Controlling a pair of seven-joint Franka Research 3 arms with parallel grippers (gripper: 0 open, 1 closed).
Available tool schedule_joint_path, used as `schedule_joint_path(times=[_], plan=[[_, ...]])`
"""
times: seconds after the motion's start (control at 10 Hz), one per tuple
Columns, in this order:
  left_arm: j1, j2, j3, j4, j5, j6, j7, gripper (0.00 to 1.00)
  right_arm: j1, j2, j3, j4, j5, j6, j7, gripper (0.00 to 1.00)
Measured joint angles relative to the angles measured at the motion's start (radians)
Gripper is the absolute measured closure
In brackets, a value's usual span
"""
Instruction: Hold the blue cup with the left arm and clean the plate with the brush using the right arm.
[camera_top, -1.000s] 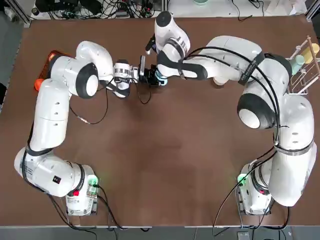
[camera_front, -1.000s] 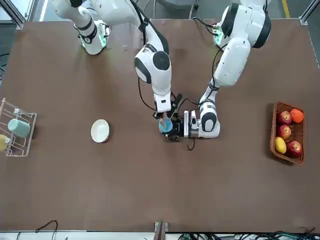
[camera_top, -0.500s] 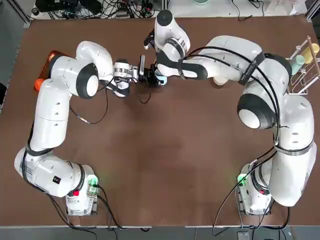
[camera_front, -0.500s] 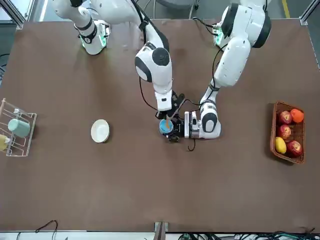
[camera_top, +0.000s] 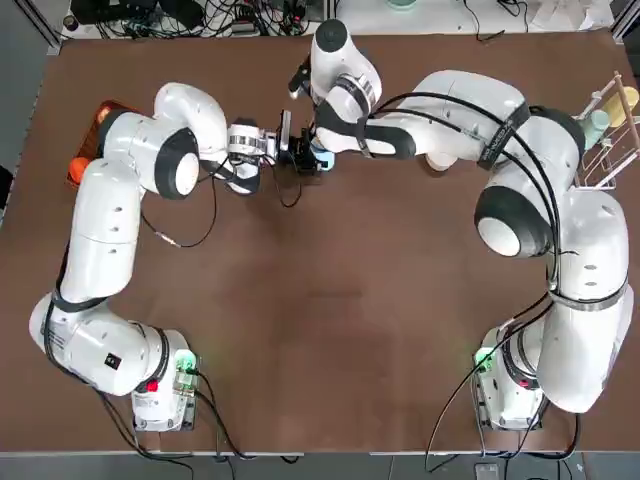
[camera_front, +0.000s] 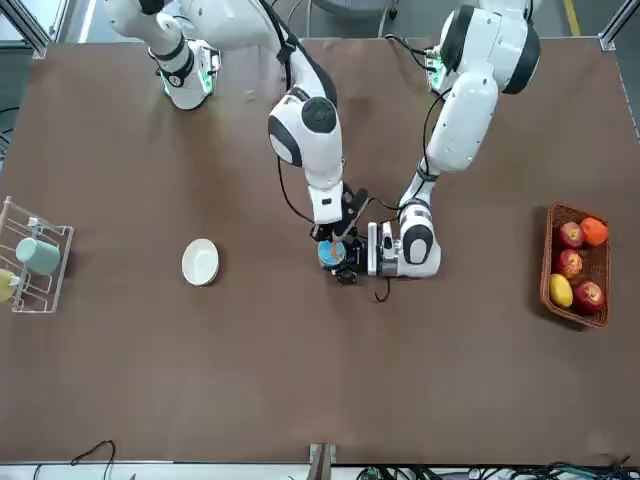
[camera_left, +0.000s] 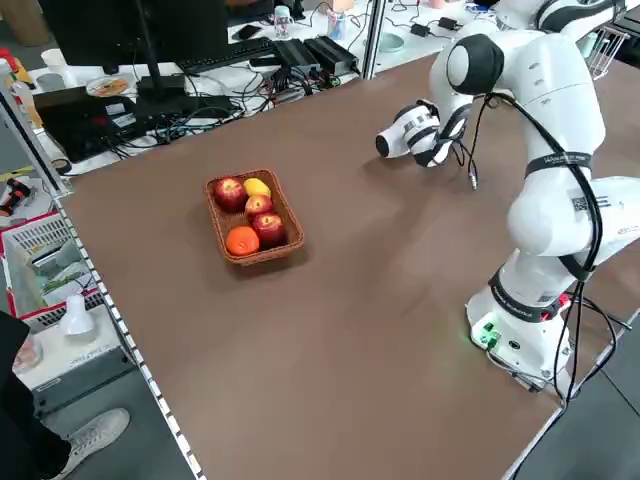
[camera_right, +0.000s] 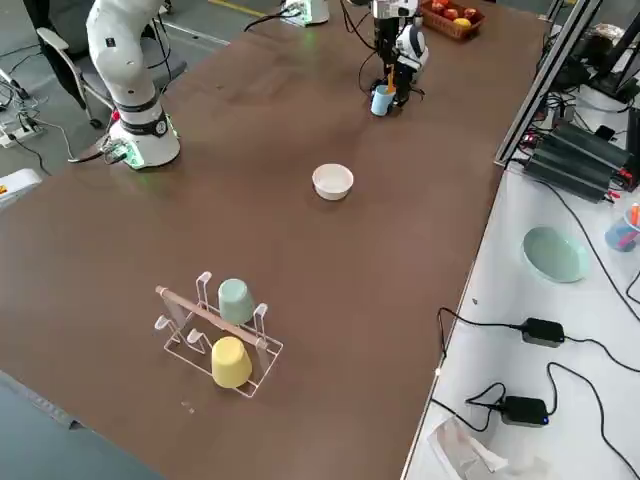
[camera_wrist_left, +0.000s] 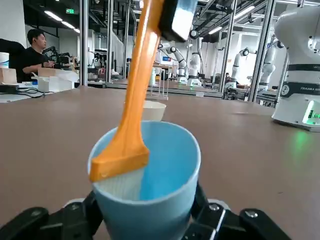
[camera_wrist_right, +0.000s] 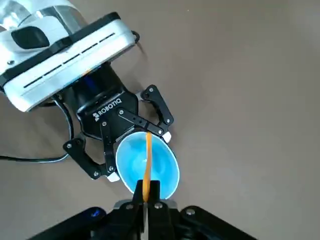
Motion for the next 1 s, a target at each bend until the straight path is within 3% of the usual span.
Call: schedule_joint_path(times=[0.3,1.0], plan=[[0.000,0.000,0.000,0.000,0.000,-0.001,0.000,0.32,0.000,-0.002,0.000,-0.010,0.000,-0.073,-0.006,0.96],[-0.002,0.000,0.001,0.001,0.000,0.000,0.000,0.32,0.002,0.000,0.005,-0.013,0.047,-0.060,0.070,0.96]])
